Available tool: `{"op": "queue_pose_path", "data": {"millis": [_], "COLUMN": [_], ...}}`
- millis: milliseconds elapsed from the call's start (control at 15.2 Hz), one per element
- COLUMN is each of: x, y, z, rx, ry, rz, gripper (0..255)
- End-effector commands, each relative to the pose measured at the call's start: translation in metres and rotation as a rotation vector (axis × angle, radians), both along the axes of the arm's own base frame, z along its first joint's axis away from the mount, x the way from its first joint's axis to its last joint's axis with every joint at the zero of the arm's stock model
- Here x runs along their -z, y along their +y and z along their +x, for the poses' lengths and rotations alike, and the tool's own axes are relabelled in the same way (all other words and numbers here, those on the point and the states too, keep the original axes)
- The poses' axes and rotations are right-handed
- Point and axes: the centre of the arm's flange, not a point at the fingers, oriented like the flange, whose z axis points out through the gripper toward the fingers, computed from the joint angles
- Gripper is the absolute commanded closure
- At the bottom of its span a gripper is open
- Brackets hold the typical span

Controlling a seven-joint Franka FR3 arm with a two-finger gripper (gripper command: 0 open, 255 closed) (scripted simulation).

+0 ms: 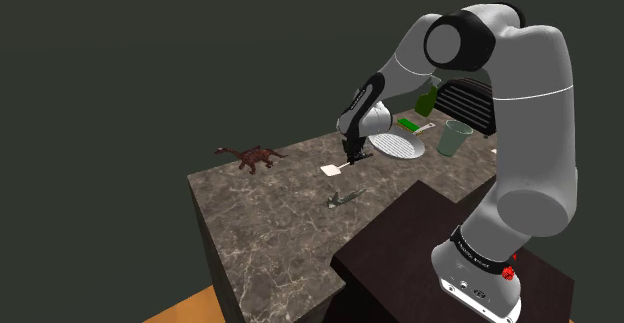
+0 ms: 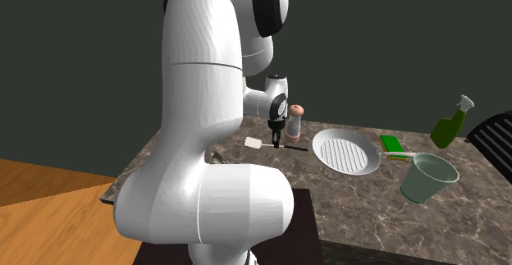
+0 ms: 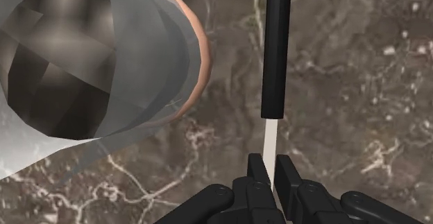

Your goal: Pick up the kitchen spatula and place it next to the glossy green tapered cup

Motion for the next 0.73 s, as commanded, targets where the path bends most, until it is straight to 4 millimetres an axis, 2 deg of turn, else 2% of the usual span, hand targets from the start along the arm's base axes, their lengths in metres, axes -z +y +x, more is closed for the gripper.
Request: {"op": "queue_pose_path", "data": {"millis": [0, 132, 660], "x": [0.000, 0.000, -0.042], "y": [0.000, 0.000, 0.000], "z": [0.000, 0.000, 0.000], "rx": [0.000, 0.000, 0.000], "ry": [0.000, 0.000, 0.000], "rz": [0.000, 0.000, 0.000], "gripper": [255, 255, 255]}}
